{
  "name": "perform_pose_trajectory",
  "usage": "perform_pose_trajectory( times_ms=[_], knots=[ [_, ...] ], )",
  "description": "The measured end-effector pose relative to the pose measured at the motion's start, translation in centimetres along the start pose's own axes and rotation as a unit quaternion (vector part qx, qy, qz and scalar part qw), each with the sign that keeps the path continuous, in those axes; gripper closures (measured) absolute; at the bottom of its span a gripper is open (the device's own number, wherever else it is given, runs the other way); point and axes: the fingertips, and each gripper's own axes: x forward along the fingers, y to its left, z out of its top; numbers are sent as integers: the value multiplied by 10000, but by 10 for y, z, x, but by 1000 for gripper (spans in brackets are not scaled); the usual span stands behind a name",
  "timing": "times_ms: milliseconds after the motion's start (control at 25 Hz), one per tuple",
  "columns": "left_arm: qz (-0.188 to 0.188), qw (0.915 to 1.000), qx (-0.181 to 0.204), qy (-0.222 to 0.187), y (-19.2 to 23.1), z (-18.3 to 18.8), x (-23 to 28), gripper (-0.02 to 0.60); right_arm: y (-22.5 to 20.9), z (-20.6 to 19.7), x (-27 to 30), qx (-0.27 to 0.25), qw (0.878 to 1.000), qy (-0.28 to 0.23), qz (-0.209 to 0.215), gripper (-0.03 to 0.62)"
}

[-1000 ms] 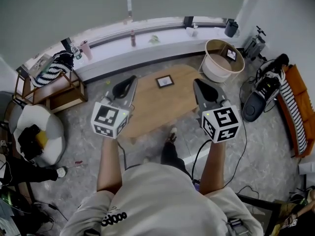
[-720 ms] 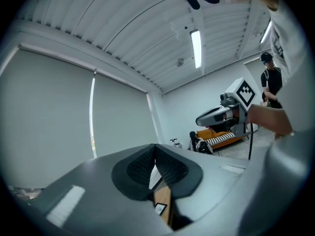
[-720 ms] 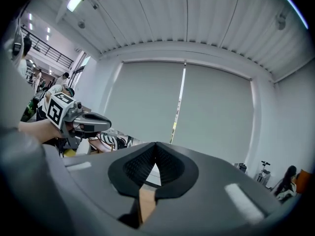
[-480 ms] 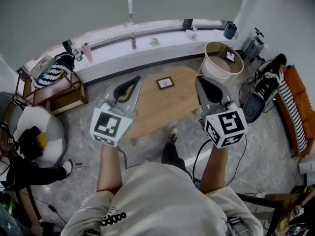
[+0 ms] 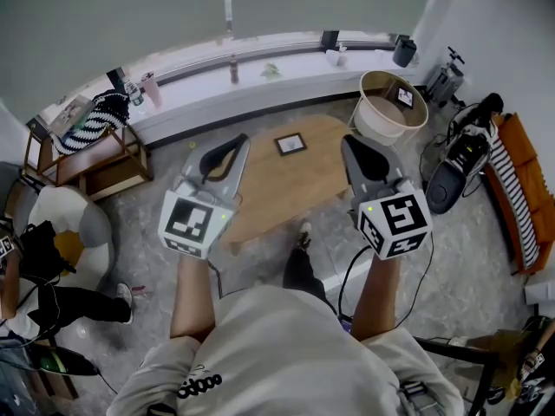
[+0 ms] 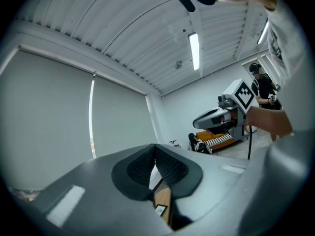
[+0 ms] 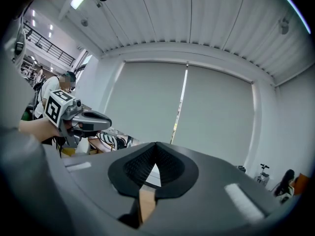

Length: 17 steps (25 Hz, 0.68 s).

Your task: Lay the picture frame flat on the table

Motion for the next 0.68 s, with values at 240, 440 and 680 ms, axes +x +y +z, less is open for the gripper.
perform_pose_trajectory(
  times_ms=[240,440,680],
  knots=[
    [40,9999,-116,107,8,-11,3,571,0,-2,9,33,10000,50,26,592],
    [82,9997,-151,171,15,-16,5,571,0,-4,17,41,9999,108,64,592],
    [112,9994,-201,244,28,-25,4,571,4,-1,30,12,9999,95,93,592]
  ],
)
